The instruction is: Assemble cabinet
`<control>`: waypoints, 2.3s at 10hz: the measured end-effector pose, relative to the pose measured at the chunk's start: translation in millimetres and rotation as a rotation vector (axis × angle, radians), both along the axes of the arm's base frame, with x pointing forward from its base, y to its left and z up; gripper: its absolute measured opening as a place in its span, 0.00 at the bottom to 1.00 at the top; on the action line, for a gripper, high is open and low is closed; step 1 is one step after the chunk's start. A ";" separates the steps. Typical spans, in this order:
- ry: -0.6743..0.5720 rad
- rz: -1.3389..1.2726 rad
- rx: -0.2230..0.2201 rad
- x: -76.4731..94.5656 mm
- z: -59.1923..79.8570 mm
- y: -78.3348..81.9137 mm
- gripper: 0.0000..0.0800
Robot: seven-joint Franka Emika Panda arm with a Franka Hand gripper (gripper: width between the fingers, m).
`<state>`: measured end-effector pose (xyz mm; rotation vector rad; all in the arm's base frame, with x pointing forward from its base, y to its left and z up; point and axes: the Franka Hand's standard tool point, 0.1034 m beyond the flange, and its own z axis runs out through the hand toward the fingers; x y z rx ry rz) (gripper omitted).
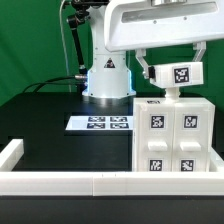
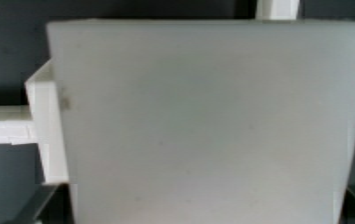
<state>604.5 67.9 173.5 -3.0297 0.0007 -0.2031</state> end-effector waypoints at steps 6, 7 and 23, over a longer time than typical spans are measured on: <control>-0.041 -0.007 -0.003 4.9 -2.8 -2.0 0.70; -0.050 0.000 -0.005 6.1 -2.8 -2.1 0.70; 0.011 -0.104 0.013 -0.8 -5.8 -2.7 0.70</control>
Offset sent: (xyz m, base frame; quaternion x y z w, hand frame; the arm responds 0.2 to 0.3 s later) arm -0.0076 -0.0054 -0.0109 -0.0027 0.0094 -0.0006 1.0000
